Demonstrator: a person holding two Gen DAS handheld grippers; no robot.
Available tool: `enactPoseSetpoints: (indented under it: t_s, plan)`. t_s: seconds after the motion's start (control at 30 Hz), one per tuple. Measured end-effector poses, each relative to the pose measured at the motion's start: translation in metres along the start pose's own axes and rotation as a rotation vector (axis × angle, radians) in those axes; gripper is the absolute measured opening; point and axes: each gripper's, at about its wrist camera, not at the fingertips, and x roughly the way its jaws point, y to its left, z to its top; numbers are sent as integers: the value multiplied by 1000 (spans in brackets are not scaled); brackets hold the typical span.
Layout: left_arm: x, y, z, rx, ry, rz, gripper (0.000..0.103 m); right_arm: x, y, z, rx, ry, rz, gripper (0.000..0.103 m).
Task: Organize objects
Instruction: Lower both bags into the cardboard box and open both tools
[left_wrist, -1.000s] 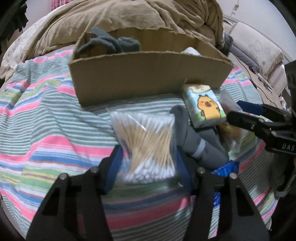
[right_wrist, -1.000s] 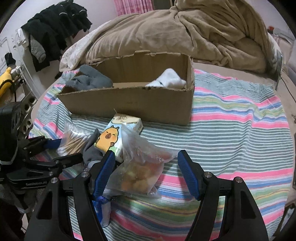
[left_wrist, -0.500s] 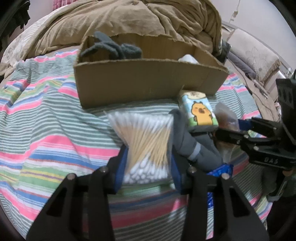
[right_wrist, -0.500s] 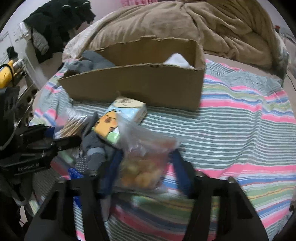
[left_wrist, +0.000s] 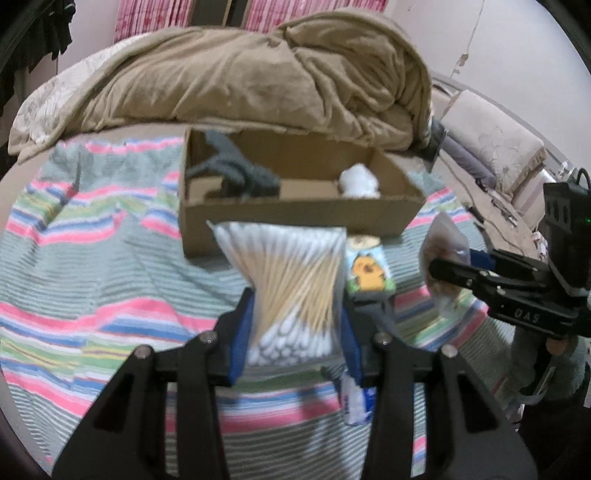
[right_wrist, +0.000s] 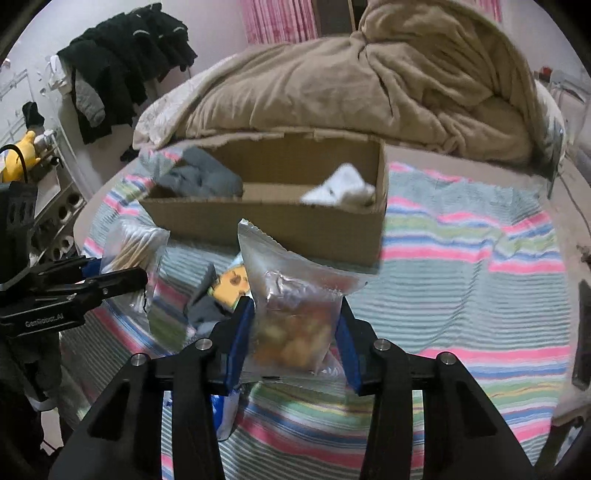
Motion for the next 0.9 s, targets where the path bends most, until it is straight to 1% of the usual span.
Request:
enactPoseSetpoints:
  t_s: [0.1, 0.3, 0.5, 0.63, 0.9]
  plan:
    - [-9, -7, 11, 7, -21, -17, 43, -11, 1, 11, -7, -32, 1, 46]
    - [-19, -13, 35, 51, -66, -6, 43, -22, 6, 32, -36, -77, 0, 46]
    - [-22, -12, 61, 69, -106, 0, 43, -24, 4, 54, -51, -102, -4, 46]
    - [-16, -11, 75, 70, -109, -6, 43, -22, 2, 67, -59, -113, -11, 46]
    - [0, -11, 91, 65, -106, -20, 43, -16, -3, 86, -73, -125, -25, 46]
